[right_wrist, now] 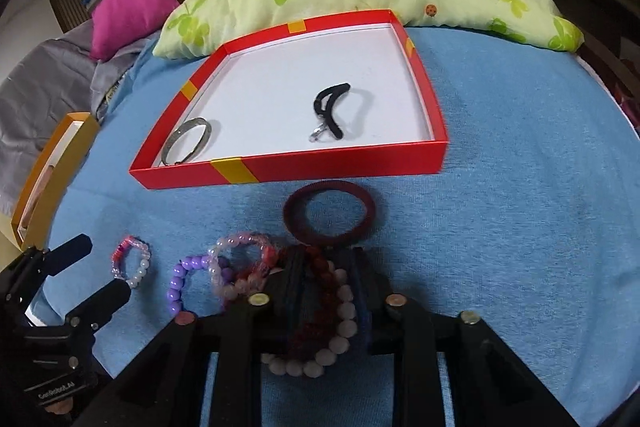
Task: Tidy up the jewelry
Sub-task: 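Move both tools back toward the beaded bracelets, then grasp the pink-white beaded bracelet with the left tool while the right tool grasps the pale pink bracelet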
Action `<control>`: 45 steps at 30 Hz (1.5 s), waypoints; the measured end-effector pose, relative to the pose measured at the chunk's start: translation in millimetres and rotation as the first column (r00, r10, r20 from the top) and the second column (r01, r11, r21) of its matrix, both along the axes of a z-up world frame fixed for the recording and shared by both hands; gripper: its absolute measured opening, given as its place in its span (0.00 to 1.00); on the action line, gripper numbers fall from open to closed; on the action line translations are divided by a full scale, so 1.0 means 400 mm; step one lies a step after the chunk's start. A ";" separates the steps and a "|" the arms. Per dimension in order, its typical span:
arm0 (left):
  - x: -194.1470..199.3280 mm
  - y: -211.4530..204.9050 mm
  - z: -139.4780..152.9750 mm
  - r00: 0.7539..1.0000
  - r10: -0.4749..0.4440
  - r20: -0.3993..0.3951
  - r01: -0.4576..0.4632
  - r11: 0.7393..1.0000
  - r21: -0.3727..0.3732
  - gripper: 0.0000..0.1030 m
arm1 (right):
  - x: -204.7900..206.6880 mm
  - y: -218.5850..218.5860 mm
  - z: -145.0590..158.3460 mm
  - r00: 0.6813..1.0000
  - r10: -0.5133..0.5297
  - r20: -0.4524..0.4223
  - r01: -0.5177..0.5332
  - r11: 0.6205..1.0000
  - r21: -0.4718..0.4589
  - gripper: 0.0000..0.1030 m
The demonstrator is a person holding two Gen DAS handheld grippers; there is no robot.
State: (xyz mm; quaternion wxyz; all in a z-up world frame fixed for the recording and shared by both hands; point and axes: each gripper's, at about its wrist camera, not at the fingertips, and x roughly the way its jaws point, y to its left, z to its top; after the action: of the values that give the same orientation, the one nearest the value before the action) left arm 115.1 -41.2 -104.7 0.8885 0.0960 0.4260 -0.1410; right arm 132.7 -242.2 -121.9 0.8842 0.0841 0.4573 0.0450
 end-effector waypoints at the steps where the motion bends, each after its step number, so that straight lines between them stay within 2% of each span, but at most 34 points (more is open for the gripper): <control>1: 0.000 -0.003 0.001 1.000 -0.005 0.000 0.005 1.000 -0.005 0.73 | -0.004 -0.008 0.002 1.000 -0.014 0.001 0.014 1.000 -0.003 0.12; 10: 0.003 -0.069 -0.007 0.998 -0.059 -0.011 0.059 0.998 -0.004 0.73 | -0.017 -0.149 0.014 0.984 -0.177 -0.005 0.177 0.980 0.092 0.12; 13: 0.009 -0.078 -0.008 0.998 -0.061 -0.012 0.061 0.998 0.000 0.73 | -0.027 -0.177 0.022 0.988 -0.153 -0.016 0.154 0.967 0.201 0.13; 14: 0.012 -0.077 -0.011 0.998 -0.059 -0.017 0.059 0.998 -0.001 0.73 | -0.028 -0.173 0.025 0.991 -0.132 -0.021 0.134 0.966 0.220 0.18; 16: 0.019 -0.075 -0.020 0.998 -0.049 -0.036 0.049 0.999 0.003 0.73 | -0.029 -0.154 0.026 0.995 -0.092 -0.032 0.097 0.968 0.230 0.40; 17: 0.021 -0.069 -0.025 0.998 -0.038 -0.041 0.038 0.999 0.011 0.73 | -0.030 -0.144 0.025 0.996 -0.083 -0.033 0.088 0.971 0.223 0.61; 21: 0.031 -0.031 -0.021 0.999 0.011 -0.035 -0.010 1.000 0.015 0.73 | -0.033 -0.108 0.030 0.999 -0.054 -0.009 0.054 0.976 0.211 0.63; 23: 0.039 -0.004 -0.020 0.998 0.044 -0.035 -0.043 0.999 0.014 0.73 | -0.038 -0.082 0.041 0.999 -0.029 0.026 0.023 0.978 0.209 0.61; 26: 0.044 0.034 -0.020 0.996 0.073 -0.046 -0.073 0.997 0.005 0.73 | -0.030 -0.028 0.042 0.999 0.018 0.039 -0.024 0.984 0.179 0.51; 29: 0.037 0.056 -0.022 0.996 0.072 -0.046 -0.072 0.997 0.009 0.73 | -0.004 -0.001 0.011 1.000 0.001 -0.023 0.003 0.985 0.174 0.39; 31: 0.032 0.067 -0.026 0.997 0.063 -0.050 -0.063 0.998 0.013 0.73 | 0.004 -0.003 -0.003 0.999 -0.026 -0.044 0.034 0.981 0.192 0.37; 35: 0.028 0.078 -0.036 0.996 0.039 -0.076 -0.039 0.999 0.001 0.73 | 0.020 0.003 -0.008 0.997 -0.063 -0.049 0.071 0.978 0.194 0.23; 37: 0.031 0.085 -0.047 0.994 0.032 -0.104 -0.034 0.999 -0.011 0.73 | 0.024 0.010 -0.011 0.997 -0.068 -0.048 0.076 0.981 0.181 0.21; 38: 0.032 0.086 -0.051 0.993 0.031 -0.118 -0.033 0.999 -0.019 0.73 | 0.024 0.012 -0.009 0.997 -0.064 -0.044 0.071 0.982 0.177 0.15; 42: 0.036 0.087 -0.063 0.988 0.019 -0.153 -0.026 0.998 -0.050 0.73 | 0.017 0.020 0.000 0.998 -0.055 -0.018 0.056 0.990 0.128 0.09; 45: 0.039 0.083 -0.069 0.989 0.022 -0.148 -0.029 0.998 -0.049 0.73 | 0.013 0.013 0.006 0.998 -0.059 -0.010 0.060 0.989 0.132 0.05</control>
State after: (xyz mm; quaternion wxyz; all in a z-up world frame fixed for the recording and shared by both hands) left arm 130.7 -7.9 -132.3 0.8585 0.0572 0.4879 -0.1470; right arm 138.1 -237.0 -119.5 0.8762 0.1563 0.4534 0.0483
